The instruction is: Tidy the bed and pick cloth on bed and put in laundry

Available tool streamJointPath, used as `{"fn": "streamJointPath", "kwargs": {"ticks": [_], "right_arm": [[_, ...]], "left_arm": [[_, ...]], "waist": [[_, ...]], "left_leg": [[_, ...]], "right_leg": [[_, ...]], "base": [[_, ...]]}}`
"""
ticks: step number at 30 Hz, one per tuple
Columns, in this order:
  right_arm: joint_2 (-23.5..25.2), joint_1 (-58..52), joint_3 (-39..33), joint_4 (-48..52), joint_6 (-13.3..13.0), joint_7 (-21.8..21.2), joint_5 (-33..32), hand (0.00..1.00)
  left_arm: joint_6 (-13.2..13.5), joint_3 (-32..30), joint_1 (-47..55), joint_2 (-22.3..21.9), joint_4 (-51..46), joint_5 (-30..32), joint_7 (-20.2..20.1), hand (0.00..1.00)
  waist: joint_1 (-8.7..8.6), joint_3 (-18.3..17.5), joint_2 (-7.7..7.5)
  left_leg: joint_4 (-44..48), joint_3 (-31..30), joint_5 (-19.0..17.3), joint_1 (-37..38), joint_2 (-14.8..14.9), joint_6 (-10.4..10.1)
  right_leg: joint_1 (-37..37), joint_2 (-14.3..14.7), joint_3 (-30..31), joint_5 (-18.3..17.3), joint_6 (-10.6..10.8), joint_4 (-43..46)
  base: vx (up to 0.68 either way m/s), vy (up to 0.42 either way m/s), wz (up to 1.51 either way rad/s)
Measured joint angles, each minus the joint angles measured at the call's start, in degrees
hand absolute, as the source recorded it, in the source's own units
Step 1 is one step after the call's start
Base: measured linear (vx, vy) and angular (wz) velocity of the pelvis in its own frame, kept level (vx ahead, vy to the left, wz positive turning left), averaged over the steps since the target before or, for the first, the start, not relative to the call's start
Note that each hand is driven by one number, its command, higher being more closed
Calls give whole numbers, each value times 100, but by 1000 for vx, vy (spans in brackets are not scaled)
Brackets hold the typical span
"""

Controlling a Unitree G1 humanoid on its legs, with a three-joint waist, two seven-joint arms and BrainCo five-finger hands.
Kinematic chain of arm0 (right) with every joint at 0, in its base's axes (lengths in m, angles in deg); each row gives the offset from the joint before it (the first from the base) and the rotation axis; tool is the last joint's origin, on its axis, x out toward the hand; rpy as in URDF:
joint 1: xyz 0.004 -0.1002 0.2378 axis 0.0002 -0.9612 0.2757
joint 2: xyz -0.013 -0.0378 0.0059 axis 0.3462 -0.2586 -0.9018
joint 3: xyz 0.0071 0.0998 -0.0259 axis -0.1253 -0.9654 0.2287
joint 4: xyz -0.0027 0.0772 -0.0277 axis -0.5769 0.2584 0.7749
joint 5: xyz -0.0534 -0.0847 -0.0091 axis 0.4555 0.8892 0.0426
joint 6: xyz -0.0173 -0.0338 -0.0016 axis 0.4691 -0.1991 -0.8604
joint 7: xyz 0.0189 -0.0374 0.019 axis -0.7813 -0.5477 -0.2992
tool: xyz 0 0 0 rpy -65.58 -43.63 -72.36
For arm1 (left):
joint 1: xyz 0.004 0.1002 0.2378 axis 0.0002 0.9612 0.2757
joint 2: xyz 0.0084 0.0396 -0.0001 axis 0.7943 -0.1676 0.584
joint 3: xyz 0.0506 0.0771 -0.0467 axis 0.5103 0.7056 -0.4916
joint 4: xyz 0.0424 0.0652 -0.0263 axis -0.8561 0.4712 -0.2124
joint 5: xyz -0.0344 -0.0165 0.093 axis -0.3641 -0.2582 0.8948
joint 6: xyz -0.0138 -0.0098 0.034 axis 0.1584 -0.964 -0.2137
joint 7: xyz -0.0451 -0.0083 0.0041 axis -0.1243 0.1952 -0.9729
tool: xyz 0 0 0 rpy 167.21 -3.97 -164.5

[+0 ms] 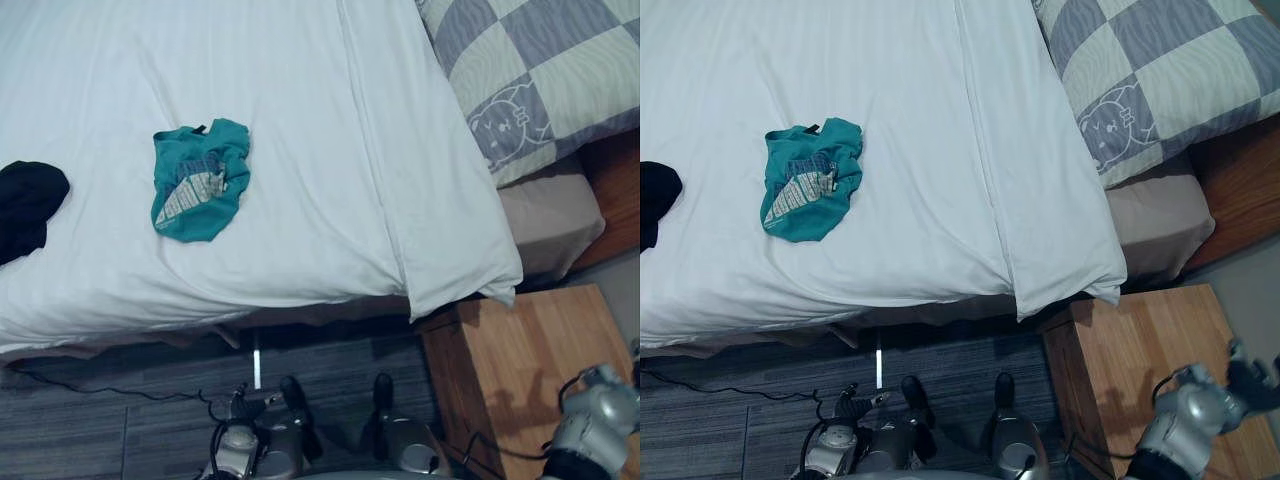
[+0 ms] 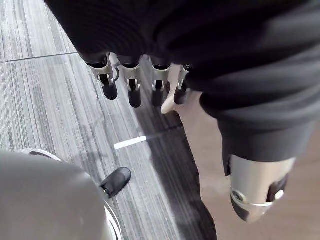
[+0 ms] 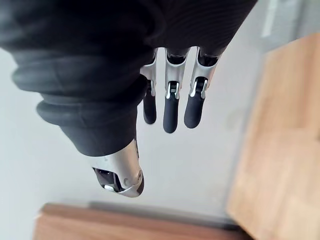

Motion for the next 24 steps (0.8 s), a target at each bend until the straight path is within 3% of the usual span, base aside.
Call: {"fn": "streamJointPath", "kwargs": {"ticks": [5,11,15,18,21,22,24], "right_arm": [[-1095,1154,1317,67,-78,-173,731,100],[-1971,3015,2802,-87,-102,-480,932,100],[-1971,3494,3310,-752,-112,-666,930,100],[-1941,3388,3438,-1819,-77,-737,922,100],[-1789,3182,3352,-2049,-282,-783,921,100],[-1457,3058,3180,-2028,-371,-798,915,100],[-1265,2907,3118,-2027,-457,-803,914,100]], "left_arm": [[81,134,-51,135,-2,-14,-2,0],[218,258,-445,289,-9,-212,9,0],[209,398,-633,432,191,-252,26,0],[208,397,-721,434,240,-385,84,0],[202,401,-793,433,252,-450,150,0],[181,399,-792,441,253,-448,165,0],[152,394,-787,443,253,-446,170,0]], "waist": [[59,58,84],[353,518,335],[503,671,397],[582,837,496],[567,959,530],[524,966,511],[478,975,491]], "left_leg": [[49,-251,103,-419,-29,67],[1068,-670,-34,-1517,7,249],[2084,-823,-429,-2281,59,338],[2687,-871,-740,-2690,101,363],[2782,-798,-790,-2709,154,409],[2742,-764,-814,-2620,177,407],[2634,-734,-808,-2492,164,402]], "right_leg": [[-431,-9,-67,72,-30,180],[-1484,-260,-366,-495,-86,1540],[-2160,-498,-403,-910,-105,2491],[-2512,-591,-332,-1082,-83,2939],[-2517,-583,-283,-1079,-82,2934],[-2416,-576,-247,-1057,-46,2846],[-2294,-563,-242,-1033,-21,2729]], "base": [[11,-3,9],[-21,-39,37],[-35,-26,27],[-53,0,4],[-48,-19,-12],[-34,-35,-14],[3,-31,-12]]}}
